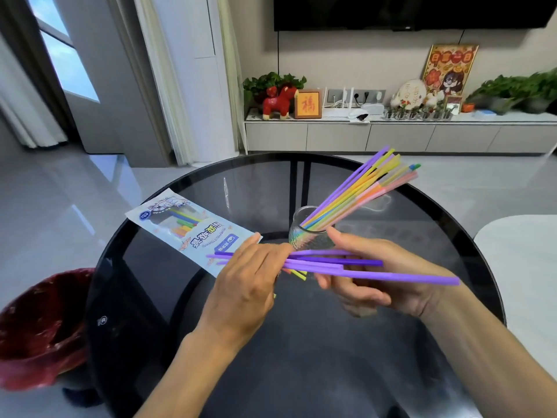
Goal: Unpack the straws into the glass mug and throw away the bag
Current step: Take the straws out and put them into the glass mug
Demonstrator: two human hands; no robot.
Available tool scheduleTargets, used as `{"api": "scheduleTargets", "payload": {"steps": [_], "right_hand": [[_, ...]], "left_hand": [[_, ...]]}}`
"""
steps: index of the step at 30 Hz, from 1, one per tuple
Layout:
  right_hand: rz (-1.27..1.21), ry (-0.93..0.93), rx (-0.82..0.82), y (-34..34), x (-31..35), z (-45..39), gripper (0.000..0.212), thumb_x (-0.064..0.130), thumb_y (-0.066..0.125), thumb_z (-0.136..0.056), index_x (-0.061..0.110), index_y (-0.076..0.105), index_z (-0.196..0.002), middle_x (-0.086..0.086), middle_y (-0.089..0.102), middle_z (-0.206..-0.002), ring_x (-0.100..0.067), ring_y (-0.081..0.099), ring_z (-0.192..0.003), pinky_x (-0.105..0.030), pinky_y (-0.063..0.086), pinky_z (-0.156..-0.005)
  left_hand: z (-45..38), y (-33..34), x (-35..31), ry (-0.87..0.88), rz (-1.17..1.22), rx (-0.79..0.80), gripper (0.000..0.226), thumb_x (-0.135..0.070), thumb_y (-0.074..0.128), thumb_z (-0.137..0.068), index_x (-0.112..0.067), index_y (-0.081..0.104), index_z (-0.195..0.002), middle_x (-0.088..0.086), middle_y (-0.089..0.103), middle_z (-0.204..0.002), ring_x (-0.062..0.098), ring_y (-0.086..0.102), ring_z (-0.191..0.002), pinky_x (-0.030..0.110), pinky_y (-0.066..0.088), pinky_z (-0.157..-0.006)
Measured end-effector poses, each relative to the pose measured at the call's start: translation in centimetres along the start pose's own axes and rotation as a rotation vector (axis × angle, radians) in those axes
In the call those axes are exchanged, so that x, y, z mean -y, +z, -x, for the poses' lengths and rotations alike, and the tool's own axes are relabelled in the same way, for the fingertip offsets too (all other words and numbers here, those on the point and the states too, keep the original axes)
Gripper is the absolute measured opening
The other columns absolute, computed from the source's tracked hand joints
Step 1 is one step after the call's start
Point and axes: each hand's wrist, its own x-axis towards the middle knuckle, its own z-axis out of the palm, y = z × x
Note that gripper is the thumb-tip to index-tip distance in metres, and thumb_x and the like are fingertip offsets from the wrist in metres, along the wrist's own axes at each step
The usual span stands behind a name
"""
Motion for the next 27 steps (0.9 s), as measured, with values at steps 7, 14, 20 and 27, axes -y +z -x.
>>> {"api": "scheduleTargets", "payload": {"steps": [7, 14, 20, 27], "right_hand": [[-0.299, -0.296, -0.266, -0.3, 0.9, -0.7, 0.070, 0.059, 0.026, -0.095, 0.003, 0.066, -0.081, -0.013, 0.058, -0.056, -0.018, 0.043, -0.037, -0.021, 0.031, -0.041], [0.112, -0.427, -0.371, 0.9, 0.0, -1.4, 0.037, 0.002, 0.058, -0.086, 0.003, 0.062, -0.123, -0.016, 0.071, -0.118, -0.028, 0.069, -0.104, -0.033, 0.059, -0.077], [0.269, -0.416, -0.405, 1.2, -0.9, -2.2, 0.026, 0.003, 0.057, -0.092, 0.000, 0.065, -0.116, -0.014, 0.076, -0.104, -0.022, 0.073, -0.093, -0.032, 0.059, -0.080], [0.269, -0.418, -0.543, 1.0, -2.1, -3.4, 0.011, 0.001, 0.063, -0.090, 0.003, 0.071, -0.097, -0.016, 0.078, -0.088, -0.021, 0.075, -0.079, -0.030, 0.060, -0.070]], "left_hand": [[-2.2, -4.3, -2.8, -0.351, 0.711, -0.066, 0.017, -0.025, 0.041, -0.098, -0.032, 0.055, -0.103, -0.005, 0.063, -0.085, 0.017, 0.062, -0.079, 0.030, 0.053, -0.071], [0.6, -0.2, -2.3, -0.490, 0.920, 0.349, 0.019, 0.001, 0.039, -0.100, -0.004, 0.057, -0.105, 0.010, 0.065, -0.089, 0.002, 0.061, -0.079, 0.013, 0.045, -0.077], [1.5, 0.7, -1.1, -0.510, 0.960, 0.508, 0.016, -0.010, 0.041, -0.099, -0.010, 0.057, -0.097, 0.005, 0.067, -0.087, 0.018, 0.065, -0.086, 0.041, 0.052, -0.089], [1.2, 1.2, -0.6, -0.543, 1.002, 0.770, 0.021, -0.003, 0.039, -0.100, -0.001, 0.060, -0.097, 0.011, 0.069, -0.095, 0.005, 0.065, -0.081, 0.015, 0.048, -0.075]]}}
